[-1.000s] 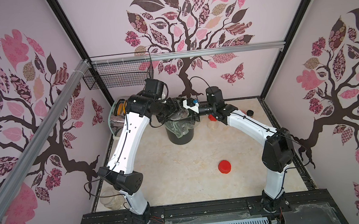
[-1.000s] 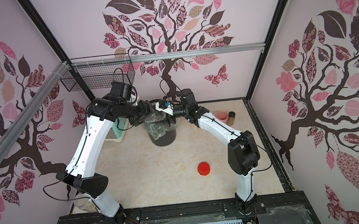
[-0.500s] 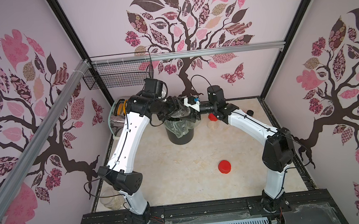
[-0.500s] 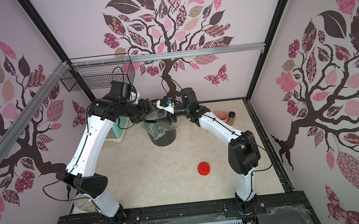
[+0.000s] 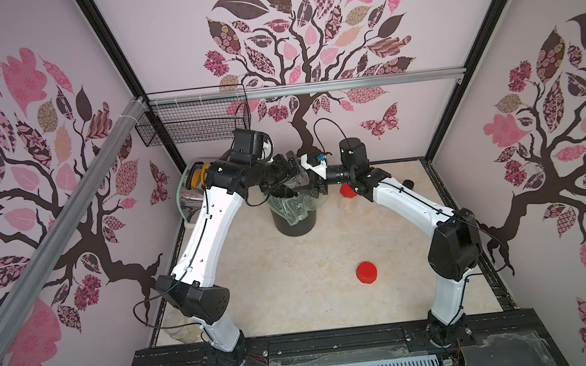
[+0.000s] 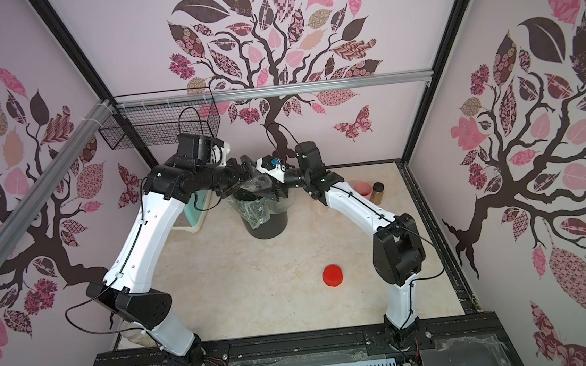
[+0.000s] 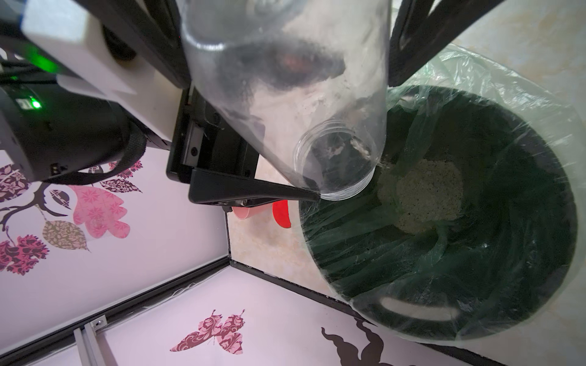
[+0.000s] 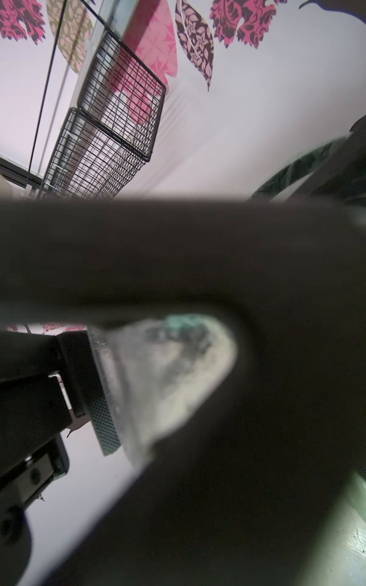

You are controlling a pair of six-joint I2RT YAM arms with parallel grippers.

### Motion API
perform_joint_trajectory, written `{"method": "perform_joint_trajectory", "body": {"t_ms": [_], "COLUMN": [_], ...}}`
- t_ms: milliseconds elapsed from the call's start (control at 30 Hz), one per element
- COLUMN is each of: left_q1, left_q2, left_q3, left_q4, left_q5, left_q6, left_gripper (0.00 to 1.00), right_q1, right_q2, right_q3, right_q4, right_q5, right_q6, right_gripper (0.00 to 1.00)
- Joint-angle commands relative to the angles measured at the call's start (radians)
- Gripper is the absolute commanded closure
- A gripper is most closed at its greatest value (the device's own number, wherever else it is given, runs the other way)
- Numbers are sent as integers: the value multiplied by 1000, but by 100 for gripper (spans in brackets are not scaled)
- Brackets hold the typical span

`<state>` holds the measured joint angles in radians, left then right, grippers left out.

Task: Empty expired oatmeal from jars
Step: Pour the expired oatmeal into the trash bin.

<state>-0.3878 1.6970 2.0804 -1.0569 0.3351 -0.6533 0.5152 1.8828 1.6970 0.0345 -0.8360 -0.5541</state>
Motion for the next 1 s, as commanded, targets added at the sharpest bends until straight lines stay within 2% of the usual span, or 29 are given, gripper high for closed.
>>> {"method": "perform_joint_trajectory", "body": {"t_ms": [0, 300, 433, 667, 967], "left_q1": [-24, -23, -23, -23, -22], "left_q2": [-39, -95, -143, -172, -156], "left_q3": [-20, -51, -110, -183, -218], "left_q4": [162, 172, 229, 276, 281], "left_q5": [67, -111, -174, -194, -143], "left_q6": [30, 71, 86, 114, 198], "left_gripper": [2, 2, 2, 2, 2], "right_q1": [37, 29, 29, 28, 28], "right_q2": [22, 27, 32, 40, 36], "right_q3": [43, 46, 52, 47, 60], "right_q4": [14, 68, 71, 103, 100], "right_q5": [-54, -27, -14, -16, -32], "right_q6": [38, 145, 179, 216, 217], "right_gripper": [87, 90, 91, 92, 92]}}
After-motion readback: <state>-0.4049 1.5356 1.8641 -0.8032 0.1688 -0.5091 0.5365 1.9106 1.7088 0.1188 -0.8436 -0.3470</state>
